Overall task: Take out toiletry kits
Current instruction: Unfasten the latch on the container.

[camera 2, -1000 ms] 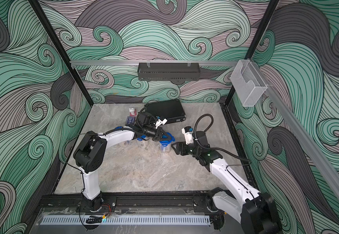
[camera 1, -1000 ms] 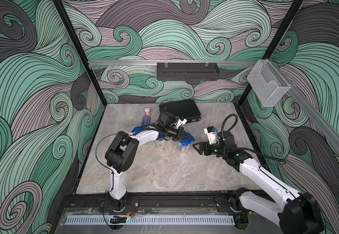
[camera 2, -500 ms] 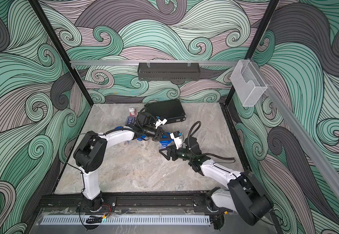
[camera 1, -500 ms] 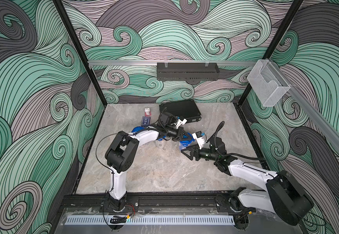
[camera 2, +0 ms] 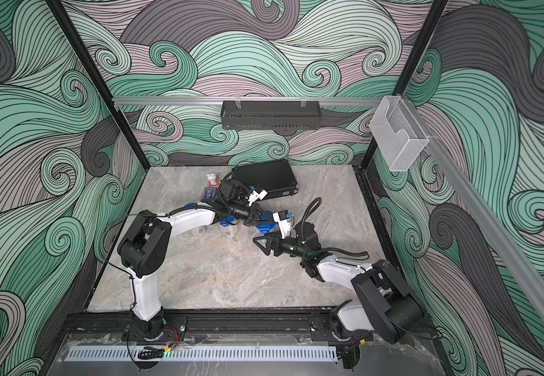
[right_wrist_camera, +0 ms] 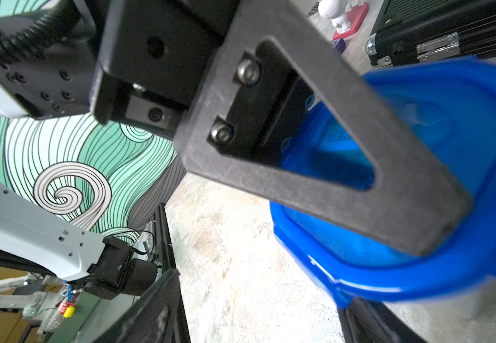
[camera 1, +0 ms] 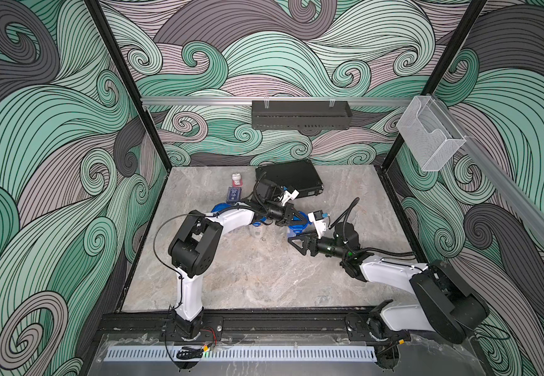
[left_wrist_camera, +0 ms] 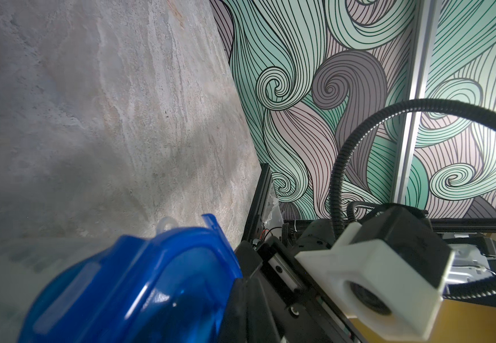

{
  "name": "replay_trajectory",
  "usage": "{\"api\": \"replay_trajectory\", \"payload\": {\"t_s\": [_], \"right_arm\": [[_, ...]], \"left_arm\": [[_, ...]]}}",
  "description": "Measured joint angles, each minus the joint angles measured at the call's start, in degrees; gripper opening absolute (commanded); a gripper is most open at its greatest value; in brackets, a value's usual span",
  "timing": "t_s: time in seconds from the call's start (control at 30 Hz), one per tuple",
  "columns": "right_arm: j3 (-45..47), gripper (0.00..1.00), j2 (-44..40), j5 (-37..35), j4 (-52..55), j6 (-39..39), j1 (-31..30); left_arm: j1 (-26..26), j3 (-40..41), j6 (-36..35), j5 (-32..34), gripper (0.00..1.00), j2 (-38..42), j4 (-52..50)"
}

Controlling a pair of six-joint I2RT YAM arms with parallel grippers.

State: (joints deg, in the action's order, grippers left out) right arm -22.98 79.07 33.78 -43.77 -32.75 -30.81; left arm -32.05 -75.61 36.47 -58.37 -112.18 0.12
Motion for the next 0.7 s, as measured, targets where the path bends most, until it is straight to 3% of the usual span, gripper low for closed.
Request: {"api": "replay_trajectory", "payload": {"t_s": [0.7], "right_arm": [[2.5, 0.81, 3.3, -2.1, -12.6, -7.9, 0.2]], "left_arm": [[0.2, -0.3, 0.2, -0.1, 0.00, -0.6, 1.2]]}}
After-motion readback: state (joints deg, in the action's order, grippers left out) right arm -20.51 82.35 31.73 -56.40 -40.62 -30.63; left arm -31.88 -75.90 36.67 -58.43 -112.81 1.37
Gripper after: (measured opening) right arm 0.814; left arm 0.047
